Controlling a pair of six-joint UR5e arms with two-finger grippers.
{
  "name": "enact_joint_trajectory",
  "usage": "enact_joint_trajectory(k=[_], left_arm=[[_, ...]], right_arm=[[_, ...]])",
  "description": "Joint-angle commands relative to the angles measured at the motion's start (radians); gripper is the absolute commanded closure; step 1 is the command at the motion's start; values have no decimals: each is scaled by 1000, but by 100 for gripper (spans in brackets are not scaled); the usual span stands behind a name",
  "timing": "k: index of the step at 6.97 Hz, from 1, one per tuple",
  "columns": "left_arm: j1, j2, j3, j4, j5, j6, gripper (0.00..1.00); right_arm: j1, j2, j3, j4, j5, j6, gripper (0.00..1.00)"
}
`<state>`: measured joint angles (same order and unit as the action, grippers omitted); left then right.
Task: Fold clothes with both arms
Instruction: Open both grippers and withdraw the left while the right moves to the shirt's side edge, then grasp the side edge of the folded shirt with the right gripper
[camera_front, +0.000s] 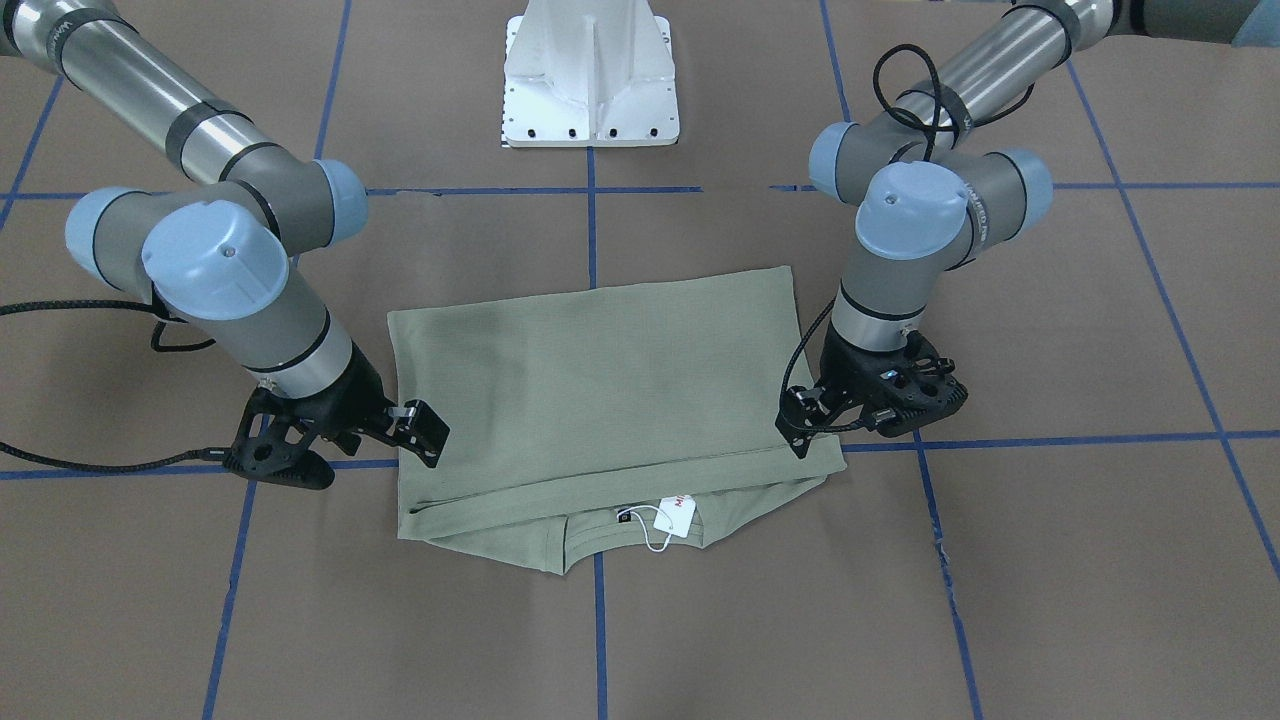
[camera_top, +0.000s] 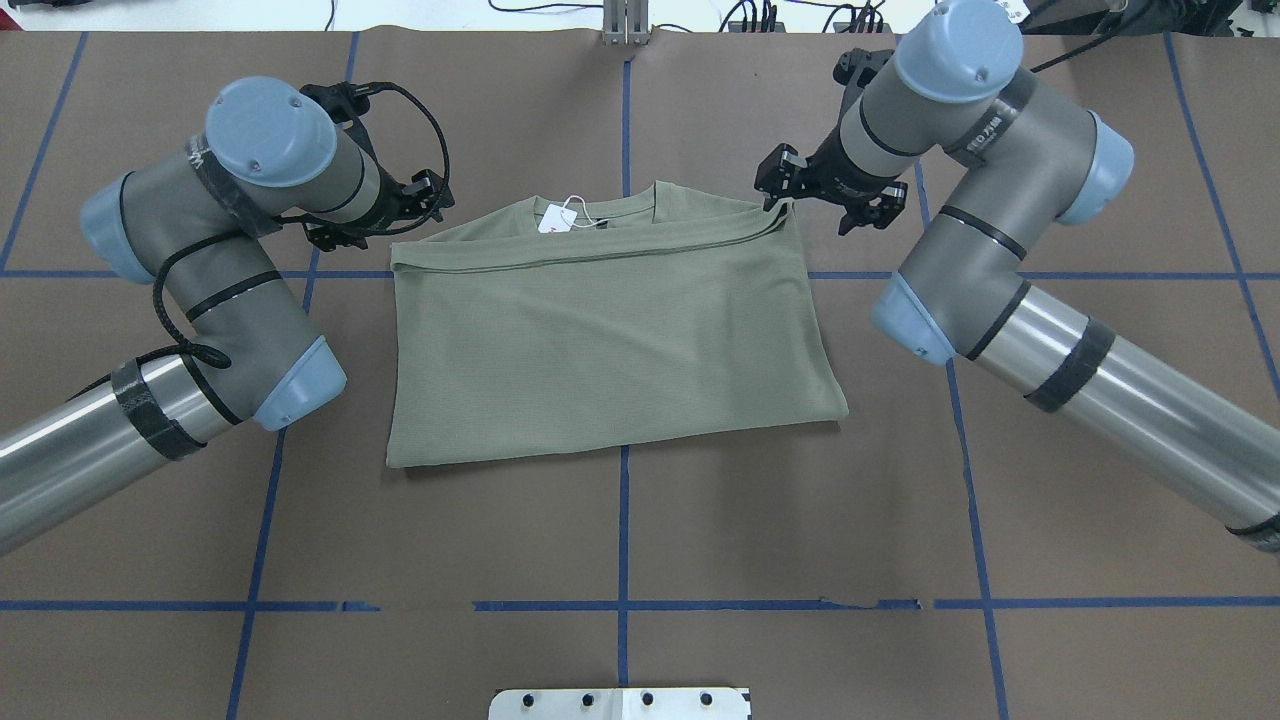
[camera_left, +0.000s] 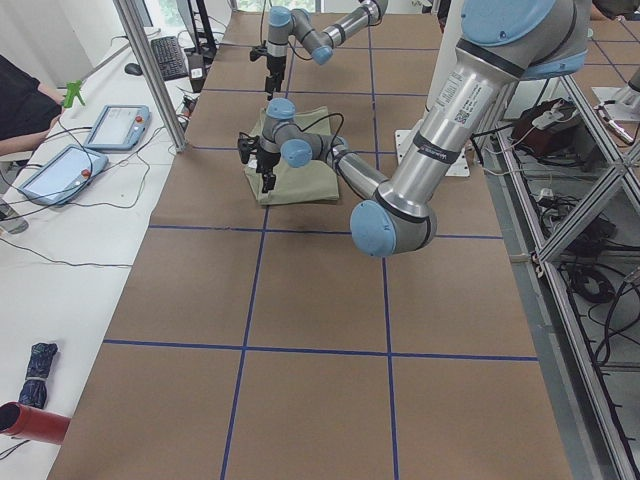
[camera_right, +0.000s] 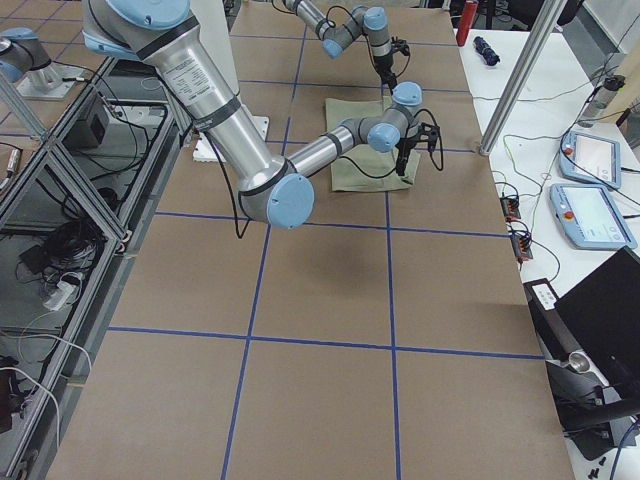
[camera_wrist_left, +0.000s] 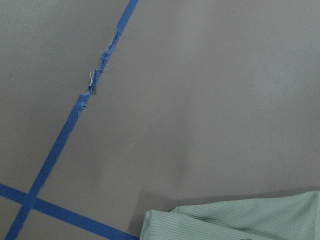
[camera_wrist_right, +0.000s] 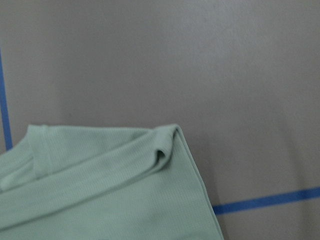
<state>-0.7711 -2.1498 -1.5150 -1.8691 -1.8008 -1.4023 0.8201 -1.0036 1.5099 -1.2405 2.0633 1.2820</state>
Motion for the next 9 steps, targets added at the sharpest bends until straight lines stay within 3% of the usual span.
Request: enact_joint_trajectory(k=[1,2,5,6,7,8,9], left_arm=[[0,1,-33,5,0,-4,1],[0,1,-37,5,0,-7,1],[-2,8,-59,5,0,-10,1],[-2,10,-59,5,0,-10,1],[-1,10,-59,5,0,-10,1],[0,10,-59,5,0,-10,1],[0,10,-59,4,1,-10,1]], right_arm=[[-85,-184,192,-4,-8,31,1],[-128,-232,219,-1,-12,57,1],[-185,-236,210,-2,-41,57,20],[-191,-236,208,-2,-45,59,42],[-196,-236,208,-2,-51,57,57],[-199,-236,208,-2,-49,57,68],[-203,-236,208,-2,-49,57,71]])
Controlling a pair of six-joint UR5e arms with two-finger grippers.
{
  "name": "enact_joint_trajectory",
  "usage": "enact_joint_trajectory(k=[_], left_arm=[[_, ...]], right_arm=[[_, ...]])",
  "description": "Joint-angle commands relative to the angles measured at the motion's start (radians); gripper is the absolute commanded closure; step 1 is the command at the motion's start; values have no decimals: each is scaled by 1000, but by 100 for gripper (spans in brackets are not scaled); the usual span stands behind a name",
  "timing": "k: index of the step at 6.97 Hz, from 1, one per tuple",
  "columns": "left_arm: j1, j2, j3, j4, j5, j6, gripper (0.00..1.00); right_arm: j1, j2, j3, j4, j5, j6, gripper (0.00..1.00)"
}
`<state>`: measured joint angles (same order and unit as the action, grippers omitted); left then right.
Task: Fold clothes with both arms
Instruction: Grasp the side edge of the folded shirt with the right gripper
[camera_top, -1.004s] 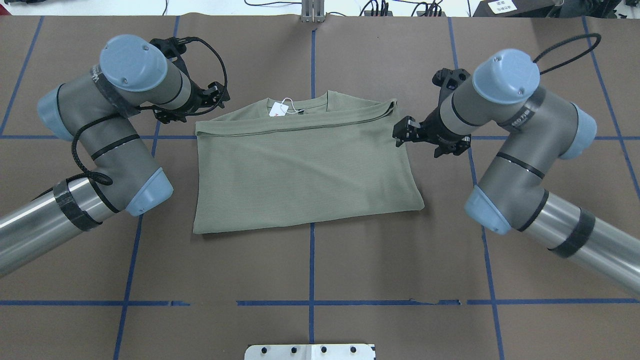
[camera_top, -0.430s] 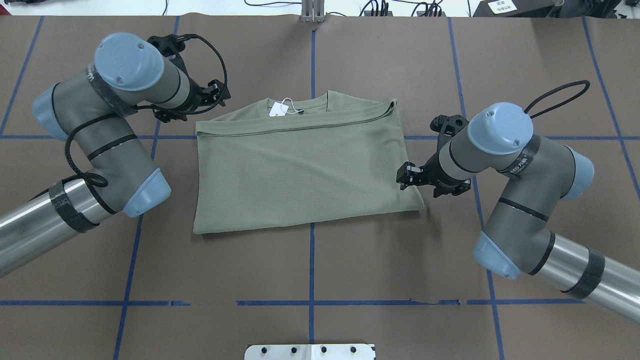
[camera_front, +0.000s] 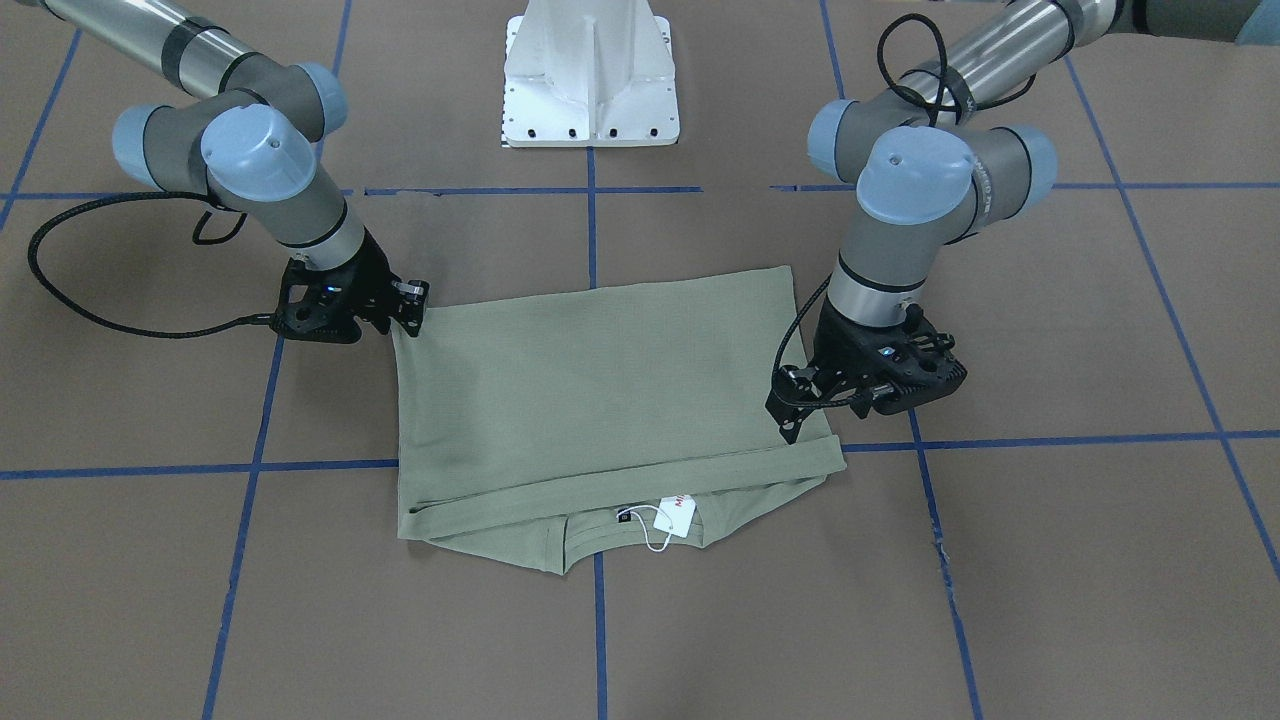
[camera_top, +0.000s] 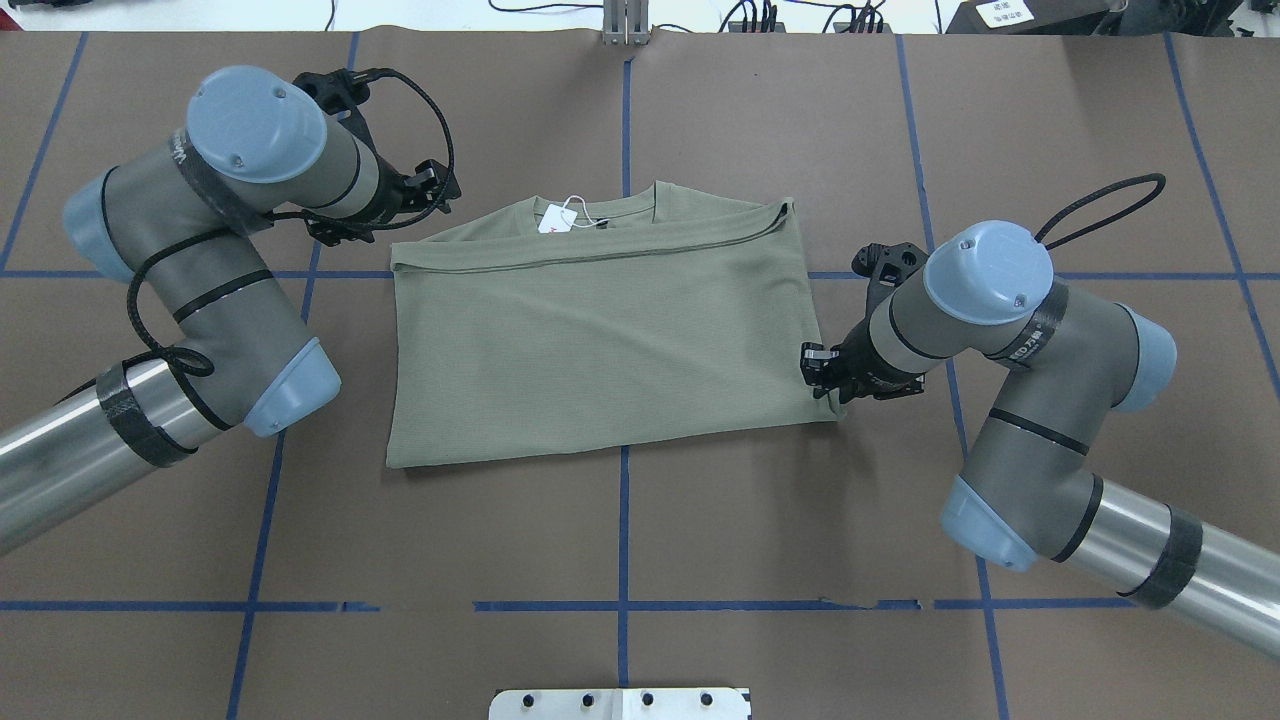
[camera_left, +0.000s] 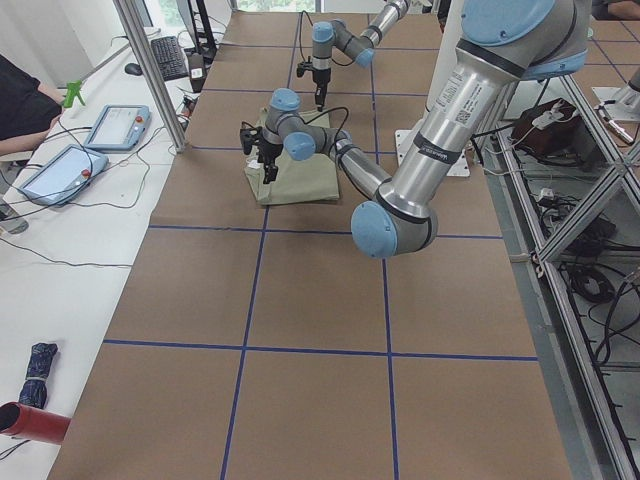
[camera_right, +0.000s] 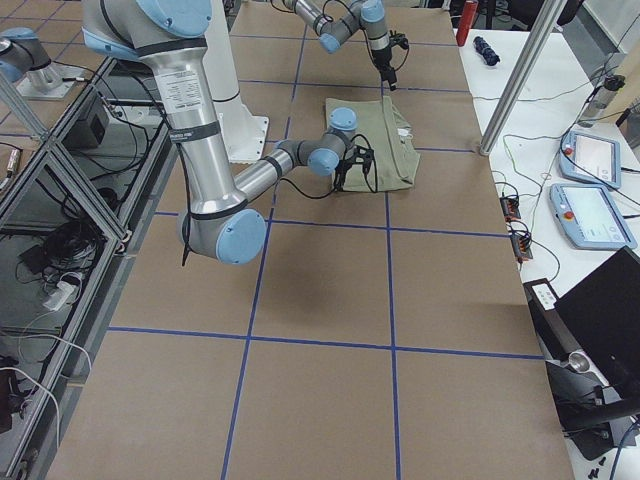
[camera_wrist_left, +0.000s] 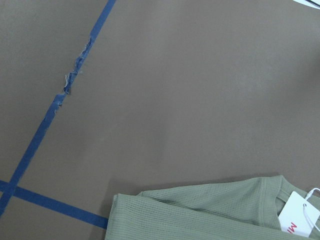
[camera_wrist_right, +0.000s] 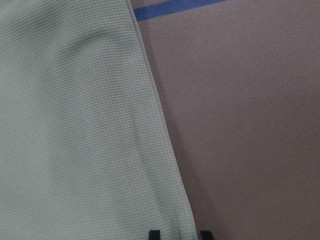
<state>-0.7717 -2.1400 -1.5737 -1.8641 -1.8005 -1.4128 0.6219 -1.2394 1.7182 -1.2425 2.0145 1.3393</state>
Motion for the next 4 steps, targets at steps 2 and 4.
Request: enact_joint_trajectory(k=[2,4], left_arm=[[2,-3,0,-1,1,0,1],[2,-9,0,-1,1,0,1]], right_arm=[[-4,-2,-2,-3,6,-2,85],[-4,-6,-3,-5,13,-2,100]])
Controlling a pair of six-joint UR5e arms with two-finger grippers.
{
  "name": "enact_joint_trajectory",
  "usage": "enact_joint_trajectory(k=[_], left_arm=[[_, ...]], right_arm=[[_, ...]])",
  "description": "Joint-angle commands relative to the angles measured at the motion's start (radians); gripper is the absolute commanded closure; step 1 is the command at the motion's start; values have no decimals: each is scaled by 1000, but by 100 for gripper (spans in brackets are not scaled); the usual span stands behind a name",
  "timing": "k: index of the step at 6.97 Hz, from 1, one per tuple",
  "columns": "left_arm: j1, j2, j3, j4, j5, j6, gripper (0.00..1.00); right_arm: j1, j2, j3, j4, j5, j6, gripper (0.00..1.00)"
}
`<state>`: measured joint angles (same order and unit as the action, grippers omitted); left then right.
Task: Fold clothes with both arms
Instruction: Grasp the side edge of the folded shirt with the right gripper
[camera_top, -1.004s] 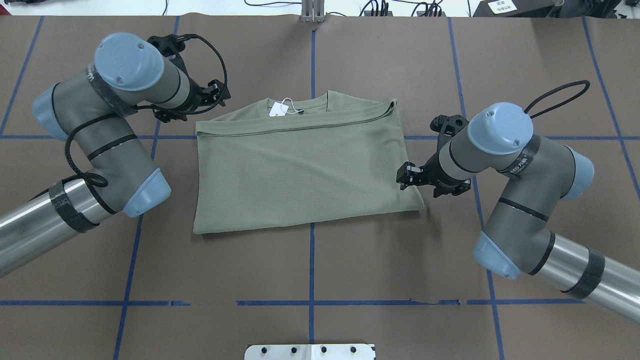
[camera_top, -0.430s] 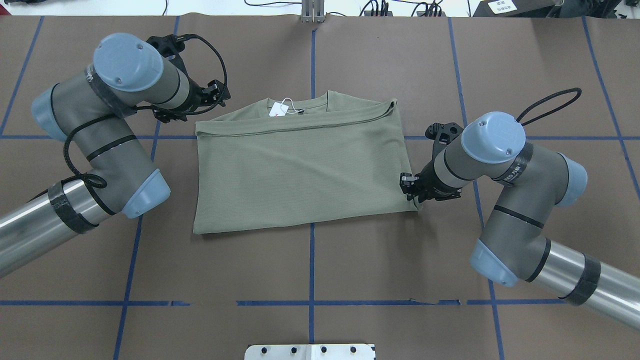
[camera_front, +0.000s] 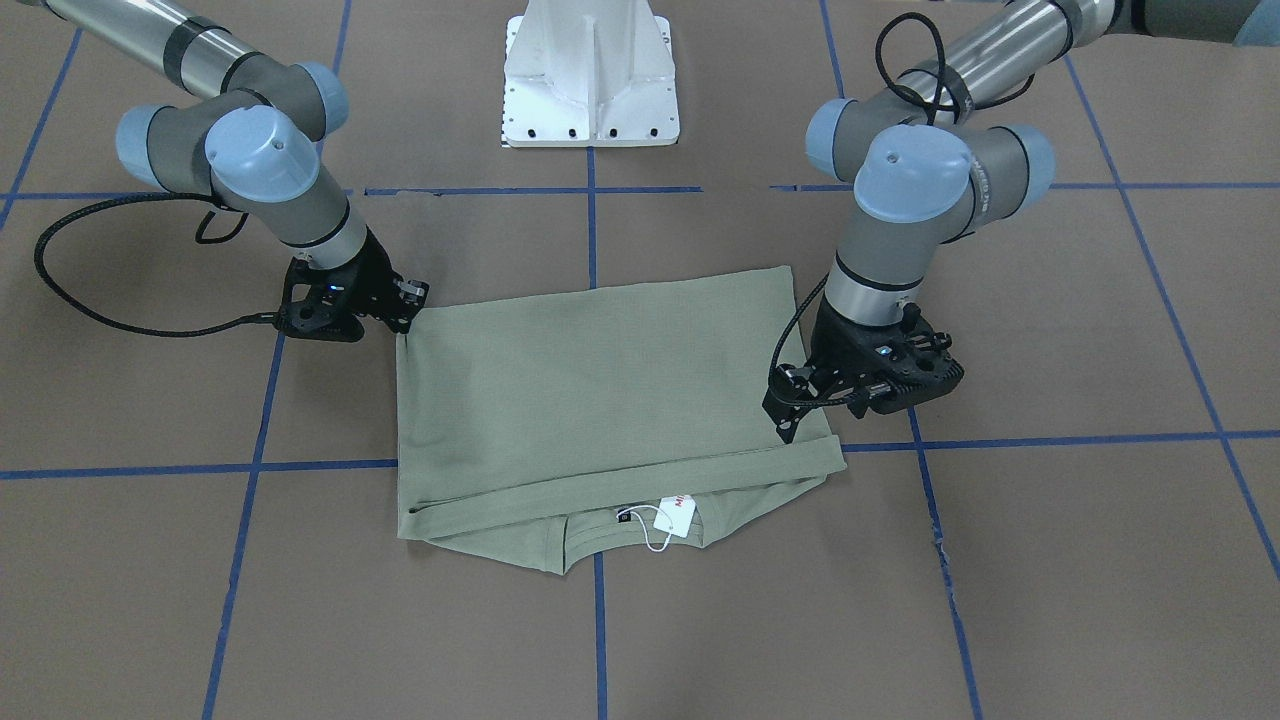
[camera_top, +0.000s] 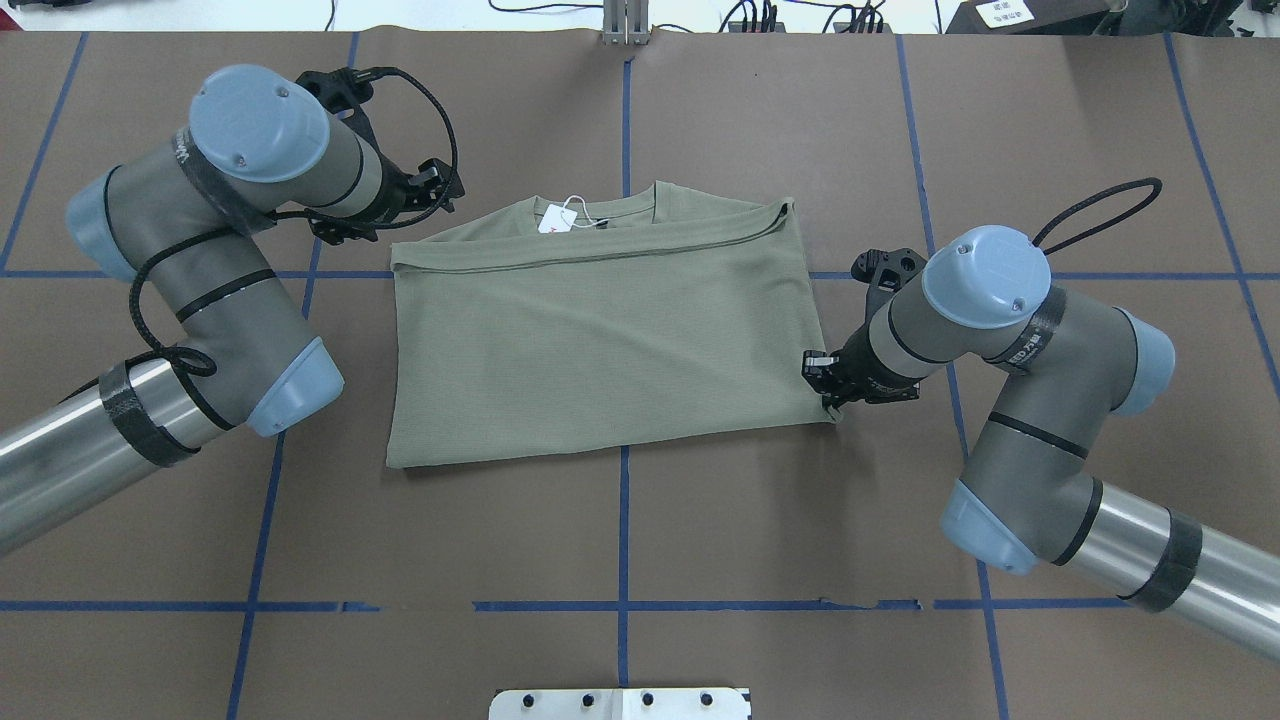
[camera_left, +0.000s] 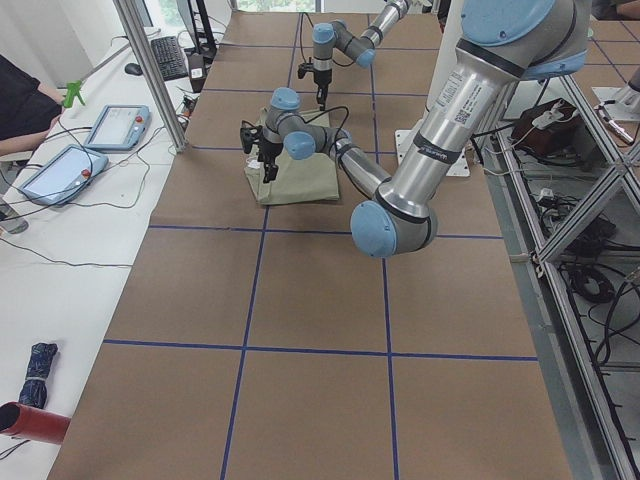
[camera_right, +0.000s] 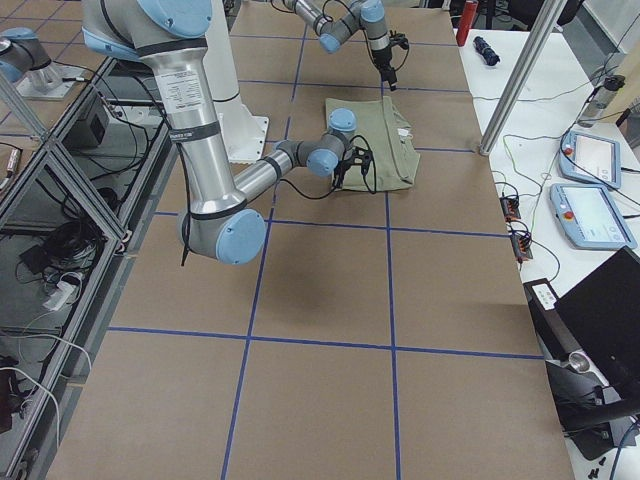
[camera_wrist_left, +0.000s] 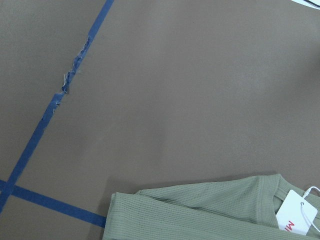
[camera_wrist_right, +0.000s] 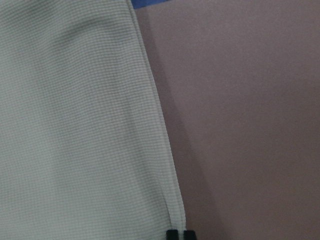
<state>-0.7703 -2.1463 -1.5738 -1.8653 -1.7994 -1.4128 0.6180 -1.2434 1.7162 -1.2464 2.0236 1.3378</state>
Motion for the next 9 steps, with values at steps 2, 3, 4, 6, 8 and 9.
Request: enact_joint_trajectory(k=[2,3,4,6,8,9], left_arm=[[2,-4,-2,0,0,0,1],[2,-7,-5,0,0,0,1],[2,-6,-14,2,2,-2,1],[3,-6,-17,2,5,-3,1],[3,-4,-23,2,8,-3,1],[5,-6,-23,2,9,-3,1]], right_arm=[[5,-25,23,-1,6,0,100],[5,-56,52,-1,7,0,100],[5,-95,93,-1,10,0,100],[2,-232,217,-1,30,1,100],[-35,-368,316,-1,69,3,100],[-81,-445,368,1,95,3,100]])
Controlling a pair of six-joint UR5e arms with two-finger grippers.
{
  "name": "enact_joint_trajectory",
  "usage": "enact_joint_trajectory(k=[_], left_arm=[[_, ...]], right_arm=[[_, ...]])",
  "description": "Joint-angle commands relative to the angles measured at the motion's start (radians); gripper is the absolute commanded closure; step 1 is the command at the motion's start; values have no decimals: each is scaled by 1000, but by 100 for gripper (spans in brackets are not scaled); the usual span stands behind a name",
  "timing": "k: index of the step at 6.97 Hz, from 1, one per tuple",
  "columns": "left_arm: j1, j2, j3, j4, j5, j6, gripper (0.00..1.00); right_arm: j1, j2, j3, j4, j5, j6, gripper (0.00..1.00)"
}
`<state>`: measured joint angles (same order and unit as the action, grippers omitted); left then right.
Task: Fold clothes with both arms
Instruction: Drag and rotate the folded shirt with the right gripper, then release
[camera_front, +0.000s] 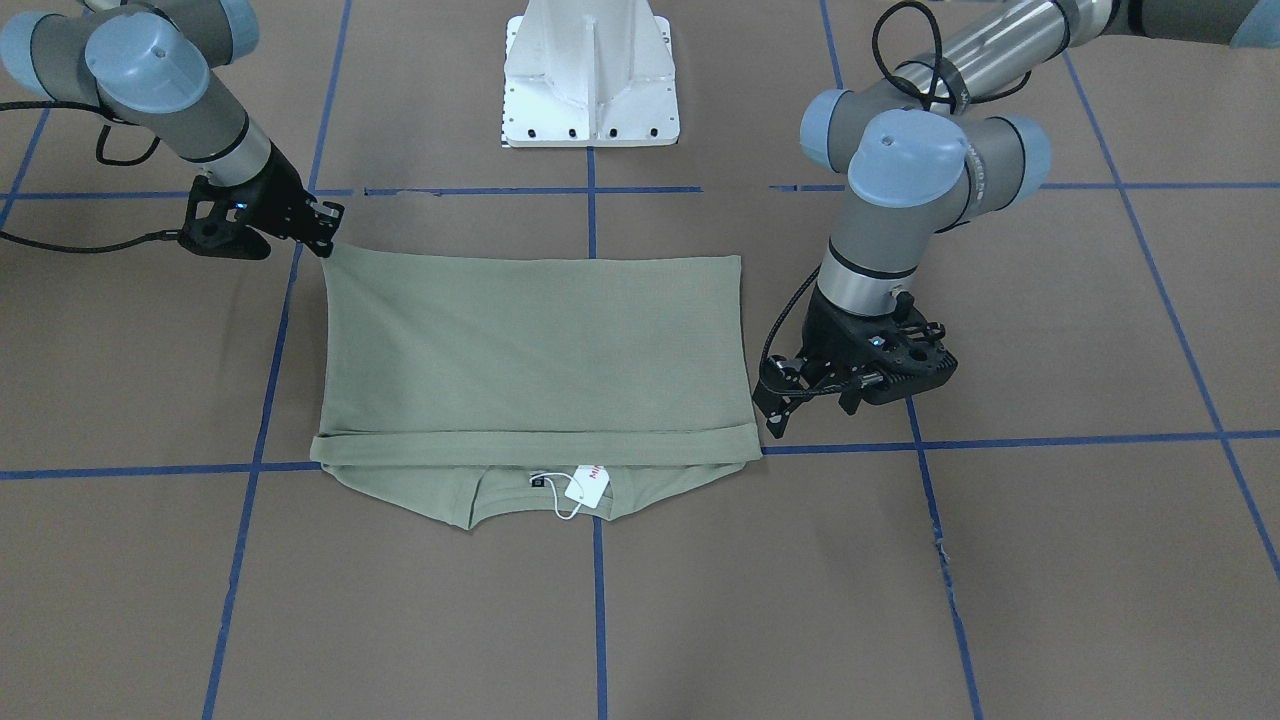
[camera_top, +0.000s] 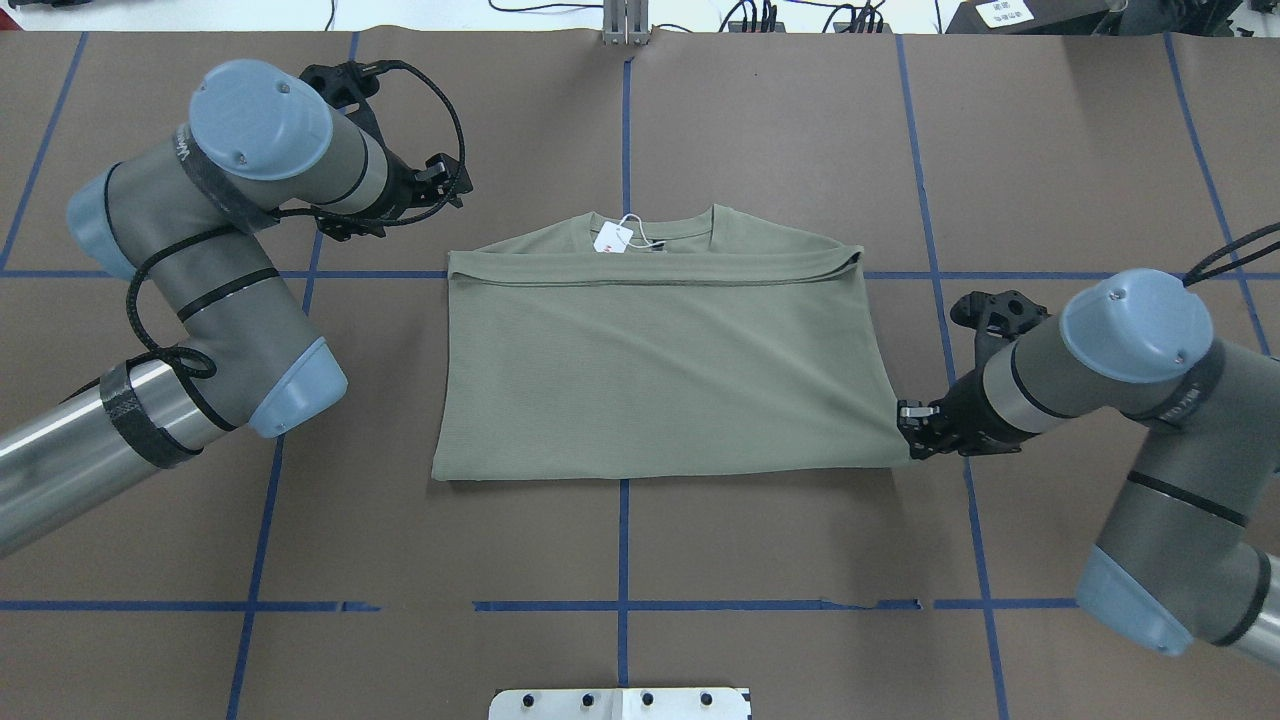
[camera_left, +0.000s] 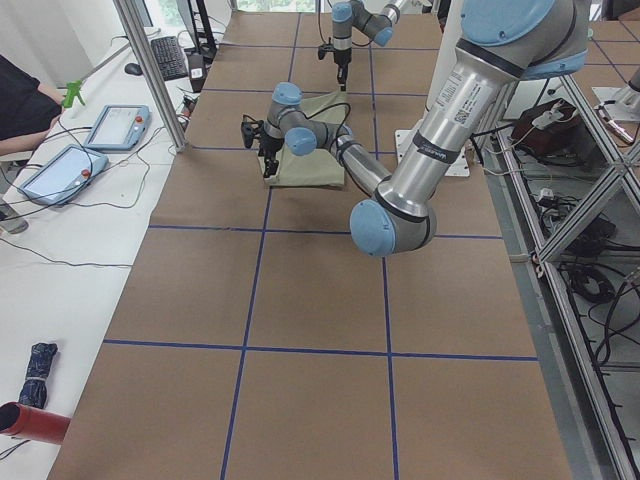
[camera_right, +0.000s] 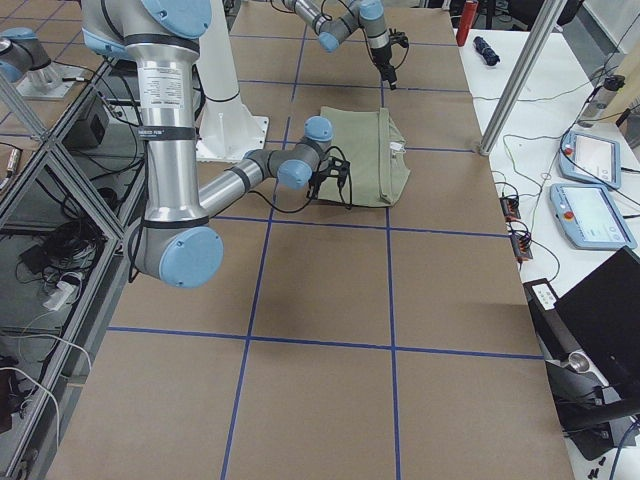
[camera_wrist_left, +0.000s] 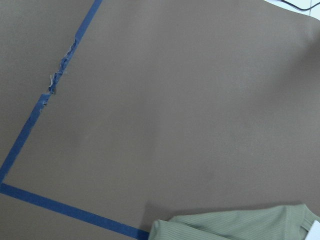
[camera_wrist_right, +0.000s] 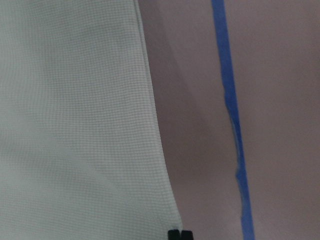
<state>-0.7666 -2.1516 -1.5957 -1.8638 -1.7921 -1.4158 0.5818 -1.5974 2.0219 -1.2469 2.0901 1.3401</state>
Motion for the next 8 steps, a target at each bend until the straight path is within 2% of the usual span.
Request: enact_joint_trajectory(k=[1,2,4,5,6,8], left_arm=[[4,-1,-9,0,29,0,1],[4,1,-15,2,33,0,1],[4,2,-33,15,34,0,1],[6,2,-52,35,34,0,1],[15,2,-55,37,33,0,1],[56,6,-72,38,19,0,1]], right_arm=[[-103,-152,110,1,88,4,100],[-194,-214,148,3,115,39,100],[-363,-217,156,9,108,186,100],[-379,-217,159,10,108,197,2],[-376,-213,175,10,107,198,0],[-201,-152,184,14,114,200,0]])
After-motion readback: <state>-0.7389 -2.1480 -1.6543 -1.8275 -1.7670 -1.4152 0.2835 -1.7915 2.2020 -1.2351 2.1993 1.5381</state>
